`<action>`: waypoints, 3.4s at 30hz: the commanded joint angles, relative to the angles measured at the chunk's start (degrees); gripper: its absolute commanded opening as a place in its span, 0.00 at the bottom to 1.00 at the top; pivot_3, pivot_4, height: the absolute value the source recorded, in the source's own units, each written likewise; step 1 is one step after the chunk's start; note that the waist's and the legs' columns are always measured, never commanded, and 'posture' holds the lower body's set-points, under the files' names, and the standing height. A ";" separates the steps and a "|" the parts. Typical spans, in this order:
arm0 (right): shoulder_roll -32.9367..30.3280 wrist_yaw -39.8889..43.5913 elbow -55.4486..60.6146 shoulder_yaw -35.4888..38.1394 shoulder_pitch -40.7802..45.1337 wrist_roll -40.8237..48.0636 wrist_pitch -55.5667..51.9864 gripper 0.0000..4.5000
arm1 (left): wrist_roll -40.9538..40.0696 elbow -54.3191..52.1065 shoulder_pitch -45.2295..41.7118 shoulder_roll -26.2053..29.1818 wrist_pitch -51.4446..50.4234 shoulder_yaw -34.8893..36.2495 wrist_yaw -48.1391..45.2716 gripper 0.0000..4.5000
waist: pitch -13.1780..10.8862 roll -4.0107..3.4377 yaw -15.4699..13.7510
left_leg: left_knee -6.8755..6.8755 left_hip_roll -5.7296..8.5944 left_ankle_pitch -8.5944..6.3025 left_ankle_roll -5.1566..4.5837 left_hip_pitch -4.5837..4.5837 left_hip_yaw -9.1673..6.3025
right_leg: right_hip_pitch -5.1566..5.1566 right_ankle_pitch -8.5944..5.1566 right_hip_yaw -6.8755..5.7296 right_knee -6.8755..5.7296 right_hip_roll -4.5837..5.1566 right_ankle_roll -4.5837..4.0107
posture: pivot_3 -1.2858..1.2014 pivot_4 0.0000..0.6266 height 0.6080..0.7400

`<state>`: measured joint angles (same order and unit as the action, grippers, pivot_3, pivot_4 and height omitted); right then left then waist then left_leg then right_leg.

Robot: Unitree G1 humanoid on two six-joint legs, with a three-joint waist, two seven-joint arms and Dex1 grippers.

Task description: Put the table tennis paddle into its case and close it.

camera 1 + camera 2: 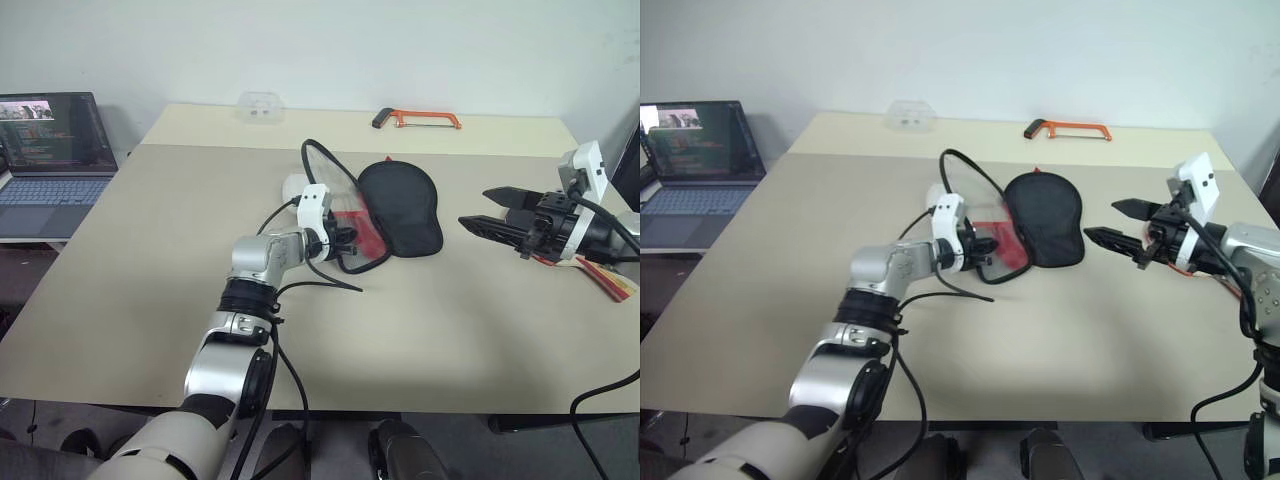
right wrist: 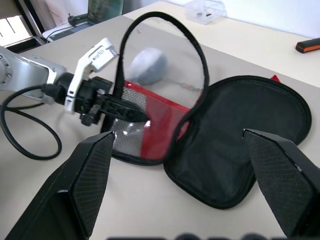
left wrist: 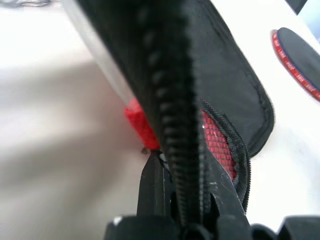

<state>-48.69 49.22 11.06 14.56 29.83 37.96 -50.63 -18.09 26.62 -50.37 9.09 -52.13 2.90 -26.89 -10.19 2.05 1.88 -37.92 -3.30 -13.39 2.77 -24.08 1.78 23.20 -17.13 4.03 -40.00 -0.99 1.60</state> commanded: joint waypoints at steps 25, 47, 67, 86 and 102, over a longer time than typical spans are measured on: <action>-1.50 0.10 0.57 1.37 0.70 1.06 0.31 1.00 | -7.41 -17.49 5.20 8.48 -11.43 -6.53 -12.28 0.01 | 0.00 0.00 -0.12 | -0.01 -0.01 0.00 0.00 0.00 -0.02 | 0.00 0.00 -0.01 0.01 0.00 0.00 | 0.52 0.24 1.00; -1.21 0.00 0.09 0.58 0.71 0.85 0.51 1.00 | -4.76 -11.96 4.30 9.32 -6.56 -8.03 -11.97 0.01 | 0.00 0.00 -0.13 | -0.01 0.00 0.00 -0.01 0.00 -0.02 | 0.00 0.00 -0.01 0.01 0.00 0.00 | 0.52 0.24 1.00; -1.39 0.14 -2.82 -0.93 1.44 -0.63 1.78 1.00 | -5.90 -18.56 2.85 20.55 -7.51 -3.38 -13.47 0.99 | 0.00 0.00 -0.03 | 0.01 -0.05 0.00 -0.01 0.02 -0.03 | 0.00 0.00 -0.01 0.01 -0.01 0.00 | 0.52 0.24 1.00; -14.02 -4.76 -62.49 -13.84 21.55 -32.84 16.91 1.00 | -12.03 -25.36 5.13 30.93 -5.03 2.70 -21.65 0.99 | -0.12 -0.20 0.04 | 0.08 -0.03 0.00 -0.01 -0.02 0.26 | 0.12 -0.04 0.08 0.10 0.04 -0.07 | 0.52 0.24 1.00; -12.62 8.32 -83.36 -21.57 25.26 -45.45 35.61 1.00 | -15.02 -29.36 5.67 29.54 -7.46 2.70 -20.27 0.99 | -0.13 -0.22 1.48 | 0.04 -0.03 0.01 0.00 0.17 0.22 | 0.00 -0.03 0.14 -0.01 0.03 -0.05 | 0.52 0.24 1.00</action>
<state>-60.61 58.20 -72.02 -8.06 54.57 -6.90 -17.03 -31.77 -0.52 -43.91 38.22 -59.59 4.31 -47.27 -10.32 1.83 3.36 -37.88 -3.34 -13.38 2.77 -23.91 2.00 23.20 -17.15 4.16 -40.02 -0.95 1.56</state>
